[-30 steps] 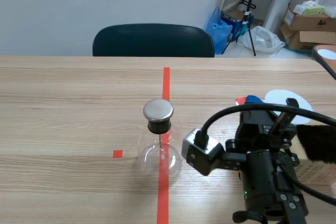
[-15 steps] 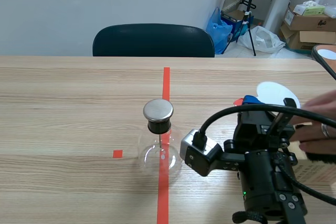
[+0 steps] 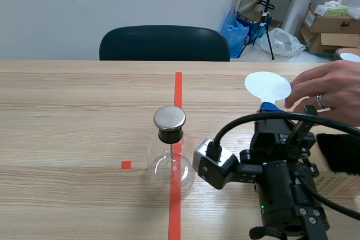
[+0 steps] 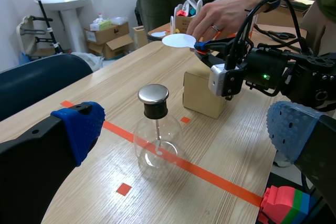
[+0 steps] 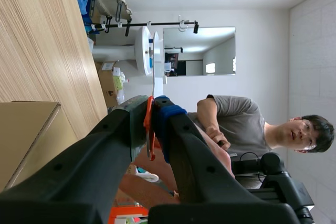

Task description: Do the electroscope experiment

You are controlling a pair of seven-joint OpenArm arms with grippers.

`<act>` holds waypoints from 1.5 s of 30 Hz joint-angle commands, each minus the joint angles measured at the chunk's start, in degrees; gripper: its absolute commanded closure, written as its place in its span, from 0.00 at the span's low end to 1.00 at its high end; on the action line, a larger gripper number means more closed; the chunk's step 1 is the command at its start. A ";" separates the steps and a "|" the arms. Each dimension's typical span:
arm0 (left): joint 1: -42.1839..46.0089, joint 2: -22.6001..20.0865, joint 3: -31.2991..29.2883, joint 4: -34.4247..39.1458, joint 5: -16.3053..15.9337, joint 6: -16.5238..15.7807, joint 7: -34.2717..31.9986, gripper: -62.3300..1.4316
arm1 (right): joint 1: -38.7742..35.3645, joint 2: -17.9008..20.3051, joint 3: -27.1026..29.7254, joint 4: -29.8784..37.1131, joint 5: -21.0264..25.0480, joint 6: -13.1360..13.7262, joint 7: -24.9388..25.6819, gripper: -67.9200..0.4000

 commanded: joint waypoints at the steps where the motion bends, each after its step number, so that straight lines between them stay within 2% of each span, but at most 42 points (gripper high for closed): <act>1: -0.17 0.39 0.00 0.28 -0.44 -0.15 -0.76 0.00 | 0.61 0.76 0.35 0.74 -0.06 -0.61 -0.57 0.97; 14: -0.17 0.39 0.00 0.28 -0.44 -0.15 -0.55 0.00 | 0.59 0.76 0.35 0.74 -0.06 -0.61 -1.62 0.97; 20: -0.17 0.39 0.00 0.28 -0.42 -0.04 2.19 0.00 | 0.61 0.79 0.39 0.74 -0.06 -0.61 1.70 0.97; 25: -0.15 0.39 0.00 0.28 -0.37 4.17 3.37 0.00 | 0.59 0.83 0.39 0.74 -0.06 -0.57 4.90 0.97; 30: -0.15 0.42 0.02 0.28 -0.20 4.15 5.07 0.00 | 0.48 1.75 0.39 0.74 -0.06 -0.61 7.61 0.97; 37: -0.15 0.42 0.02 0.28 0.70 3.91 5.53 0.00 | 0.50 3.61 0.39 0.72 -0.06 -0.68 8.70 0.97; 45: -0.15 0.39 0.02 0.31 0.68 3.74 5.84 0.00 | 0.83 3.63 0.39 -1.07 -0.06 -2.34 8.94 0.97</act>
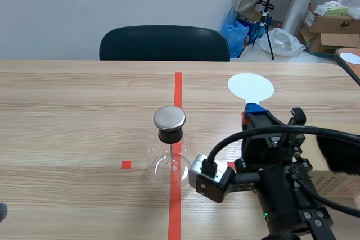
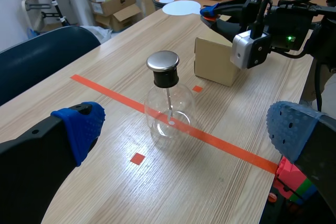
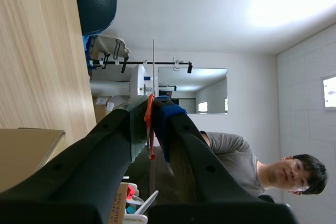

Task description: Do the electroscope experiment

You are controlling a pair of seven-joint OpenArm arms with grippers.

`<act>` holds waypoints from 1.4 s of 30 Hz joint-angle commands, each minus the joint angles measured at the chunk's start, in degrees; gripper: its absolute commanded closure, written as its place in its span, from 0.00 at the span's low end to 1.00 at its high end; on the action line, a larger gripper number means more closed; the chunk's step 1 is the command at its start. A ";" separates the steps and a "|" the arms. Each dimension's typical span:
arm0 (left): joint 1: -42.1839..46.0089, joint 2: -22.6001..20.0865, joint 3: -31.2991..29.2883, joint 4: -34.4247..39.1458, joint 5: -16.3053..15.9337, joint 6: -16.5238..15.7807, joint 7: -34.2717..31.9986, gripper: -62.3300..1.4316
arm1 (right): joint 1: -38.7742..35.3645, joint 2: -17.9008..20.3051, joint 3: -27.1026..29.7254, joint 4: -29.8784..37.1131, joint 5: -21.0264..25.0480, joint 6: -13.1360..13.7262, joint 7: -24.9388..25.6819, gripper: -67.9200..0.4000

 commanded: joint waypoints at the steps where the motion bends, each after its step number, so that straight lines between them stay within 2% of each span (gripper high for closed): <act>1: -0.17 0.39 0.02 0.33 -0.79 0.04 -0.85 0.00 | 0.79 0.17 0.37 -0.79 -0.06 -1.92 0.00 0.97; 3: -0.17 -0.35 0.44 0.33 -0.79 0.02 -0.83 0.00 | 0.79 0.33 0.35 -1.31 -0.06 -2.80 0.00 0.97; 7: -1.57 -4.28 1.81 0.31 -0.09 -1.05 -0.74 0.00 | 1.42 0.96 0.31 -1.31 0.92 -2.91 0.63 0.97; 9: -3.93 -5.53 2.97 0.31 -1.79 -1.46 1.22 0.00 | 1.53 0.96 0.31 -1.31 1.42 -2.91 0.66 0.97; 10: -5.66 -6.12 3.82 0.31 -3.34 -1.44 3.96 0.03 | 1.60 0.96 0.31 -1.31 1.55 -2.91 0.68 0.97; 11: -7.50 -6.54 4.81 0.31 -4.31 -1.42 7.48 0.18 | 1.62 0.94 0.31 -1.31 1.60 -2.91 0.94 0.97; 13: -11.30 -7.08 6.99 0.31 -4.26 -1.42 15.52 0.54 | 1.60 0.92 0.31 -1.31 1.60 -2.91 1.33 0.97; 14: -13.35 -7.23 8.48 0.31 -4.24 -1.49 18.95 0.67 | 1.57 0.92 0.31 -1.31 1.60 -2.91 1.62 0.97; 16: -17.68 -7.21 11.98 0.02 -4.24 -1.42 24.04 0.90 | 1.55 0.92 0.24 -1.31 1.60 -2.91 1.70 0.97; 17: -19.93 -7.21 13.99 -0.52 -4.24 -1.51 24.98 0.96 | 1.57 0.92 0.20 -1.31 1.57 -2.91 1.75 0.97; 20: -26.75 -6.84 20.70 -4.22 -4.24 -1.49 24.44 0.94 | 1.55 0.92 0.20 -1.27 1.55 -2.91 2.19 0.97; 23: -34.40 -4.48 27.80 -10.49 -3.87 -1.49 22.12 0.93 | 1.42 0.90 0.15 -1.27 1.55 -2.91 2.38 0.97; 30: -52.15 5.60 42.29 -30.29 4.79 -1.51 15.43 0.93 | 1.42 0.66 -0.48 -0.66 1.36 -2.47 2.56 0.97; 33: -57.35 8.63 46.82 -37.62 6.32 -1.66 11.32 0.93 | 1.42 -0.24 -0.55 -0.68 0.79 -2.45 2.56 0.97; 35: -60.00 10.19 49.22 -41.05 6.58 -2.25 9.05 0.93 | 1.40 -1.01 -0.55 -0.68 -0.06 -2.45 2.54 0.97; 39: -64.28 13.14 53.66 -45.11 6.69 -2.80 9.46 0.92 | 1.42 -1.31 -0.55 -0.68 -0.06 -2.43 2.75 0.97; 42: -66.75 14.32 56.61 -47.41 6.75 -2.80 9.42 0.92 | 1.42 -1.31 -0.55 -0.70 -0.06 -0.96 2.78 0.97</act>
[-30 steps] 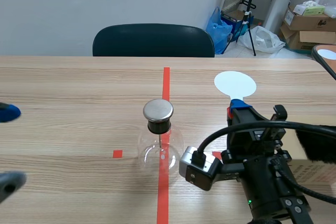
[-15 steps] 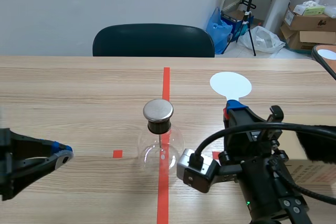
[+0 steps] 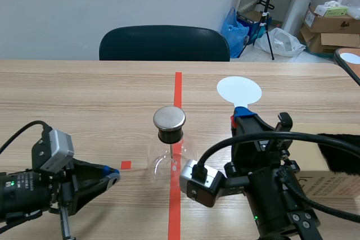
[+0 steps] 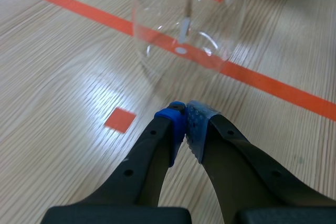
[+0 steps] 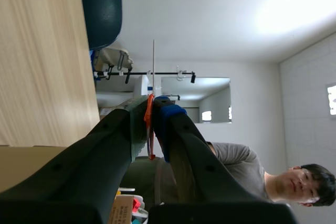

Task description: Do the electroscope experiment

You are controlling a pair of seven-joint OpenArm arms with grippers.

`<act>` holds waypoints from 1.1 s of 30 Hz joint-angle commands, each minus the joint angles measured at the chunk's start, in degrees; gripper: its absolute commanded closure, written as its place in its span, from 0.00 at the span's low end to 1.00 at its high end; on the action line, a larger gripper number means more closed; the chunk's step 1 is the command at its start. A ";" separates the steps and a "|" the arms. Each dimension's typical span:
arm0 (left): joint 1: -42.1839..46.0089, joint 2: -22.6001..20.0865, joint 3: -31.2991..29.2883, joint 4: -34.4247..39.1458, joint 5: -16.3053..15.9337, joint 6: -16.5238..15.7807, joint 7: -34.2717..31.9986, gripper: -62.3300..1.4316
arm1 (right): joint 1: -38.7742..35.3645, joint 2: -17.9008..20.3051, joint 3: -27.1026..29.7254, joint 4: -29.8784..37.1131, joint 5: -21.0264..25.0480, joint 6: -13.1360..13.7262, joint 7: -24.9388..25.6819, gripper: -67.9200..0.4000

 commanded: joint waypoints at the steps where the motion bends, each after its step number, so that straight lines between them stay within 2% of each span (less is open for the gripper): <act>1: -0.76 0.17 0.33 0.94 -0.55 -0.33 -0.79 0.92 | 0.50 0.44 -0.07 1.36 -0.09 -0.50 -0.22 0.97; 14: -4.35 3.58 3.82 -1.25 -0.79 -0.33 -0.85 0.92 | 0.50 0.44 -0.22 1.36 -0.09 -0.57 -0.26 0.97; 33: -4.35 4.09 3.82 -1.25 -0.81 -0.33 -1.20 0.92 | 0.50 0.46 -0.20 1.36 -0.09 -1.88 -0.90 0.97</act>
